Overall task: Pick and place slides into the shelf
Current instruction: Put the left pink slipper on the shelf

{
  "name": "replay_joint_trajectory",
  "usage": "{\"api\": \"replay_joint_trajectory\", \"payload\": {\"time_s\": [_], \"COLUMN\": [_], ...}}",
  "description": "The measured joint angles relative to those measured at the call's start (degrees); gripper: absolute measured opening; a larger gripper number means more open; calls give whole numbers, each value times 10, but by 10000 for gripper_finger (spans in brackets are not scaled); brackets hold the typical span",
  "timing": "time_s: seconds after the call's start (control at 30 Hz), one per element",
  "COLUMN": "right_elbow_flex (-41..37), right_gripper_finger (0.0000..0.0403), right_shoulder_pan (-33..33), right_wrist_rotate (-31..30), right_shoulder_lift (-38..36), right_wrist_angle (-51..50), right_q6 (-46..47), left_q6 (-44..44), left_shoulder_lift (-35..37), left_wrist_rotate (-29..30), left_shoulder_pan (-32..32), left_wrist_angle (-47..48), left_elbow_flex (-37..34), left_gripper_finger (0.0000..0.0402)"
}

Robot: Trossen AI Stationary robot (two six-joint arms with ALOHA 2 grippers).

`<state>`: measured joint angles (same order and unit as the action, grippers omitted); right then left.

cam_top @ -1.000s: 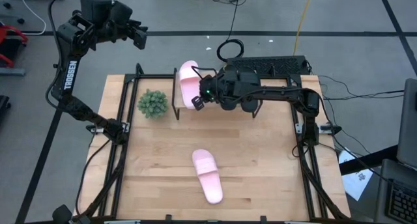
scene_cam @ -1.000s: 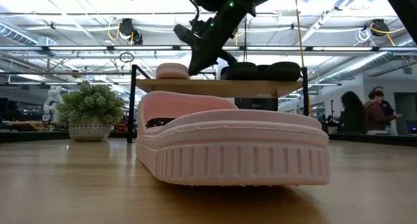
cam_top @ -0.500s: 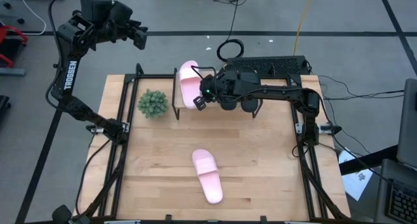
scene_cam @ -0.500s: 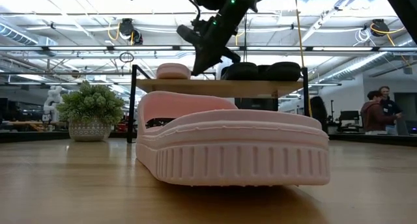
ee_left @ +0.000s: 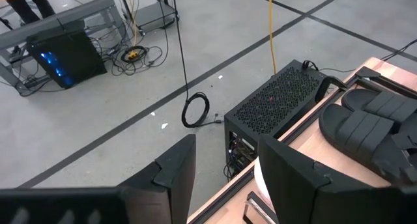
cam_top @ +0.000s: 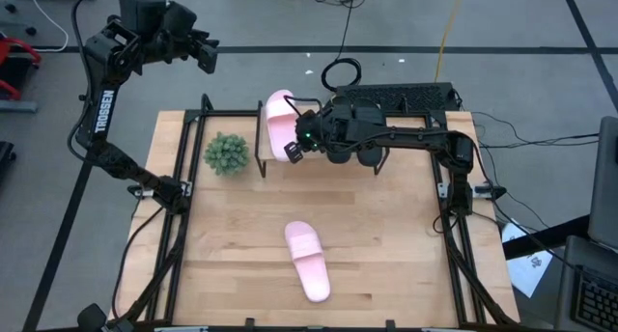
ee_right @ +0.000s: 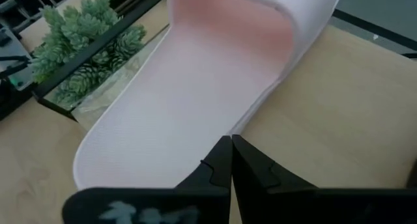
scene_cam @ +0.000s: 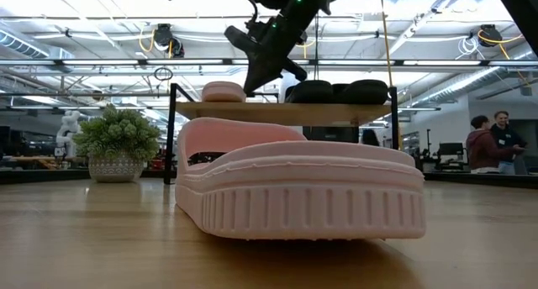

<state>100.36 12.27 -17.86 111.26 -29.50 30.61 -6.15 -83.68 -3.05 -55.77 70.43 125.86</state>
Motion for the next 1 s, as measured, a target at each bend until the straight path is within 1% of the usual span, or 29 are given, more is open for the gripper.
{"api": "replay_joint_trajectory", "payload": {"time_s": [0.17, 0.3, 0.4, 0.6, 0.8, 1.0], "right_elbow_flex": [0, 0, 1, 1, 1, 1], "right_gripper_finger": [0, 0, 0, 0, 0, 0], "right_shoulder_pan": [0, -1, -2, -4, -4, -5], "right_wrist_rotate": [1, 2, 15, 22, 32, 32], "right_shoulder_lift": [8, 14, 18, 23, 25, 25], "right_wrist_angle": [-12, -4, 18, 22, 54, 53], "right_q6": [15, 23, 25, 35, 31, 23], "left_q6": [0, -2, -1, -9, -11, -11], "left_shoulder_lift": [0, 0, 0, 0, 0, 0], "left_wrist_rotate": [0, 0, 0, 0, 0, 0], "left_shoulder_pan": [0, 0, 0, 0, 0, 0], "left_wrist_angle": [0, 0, 0, 0, 0, 0], "left_elbow_flex": [0, 0, 0, 0, 0, 0], "left_gripper_finger": [168, 168, 168, 168, 168, 168]}}
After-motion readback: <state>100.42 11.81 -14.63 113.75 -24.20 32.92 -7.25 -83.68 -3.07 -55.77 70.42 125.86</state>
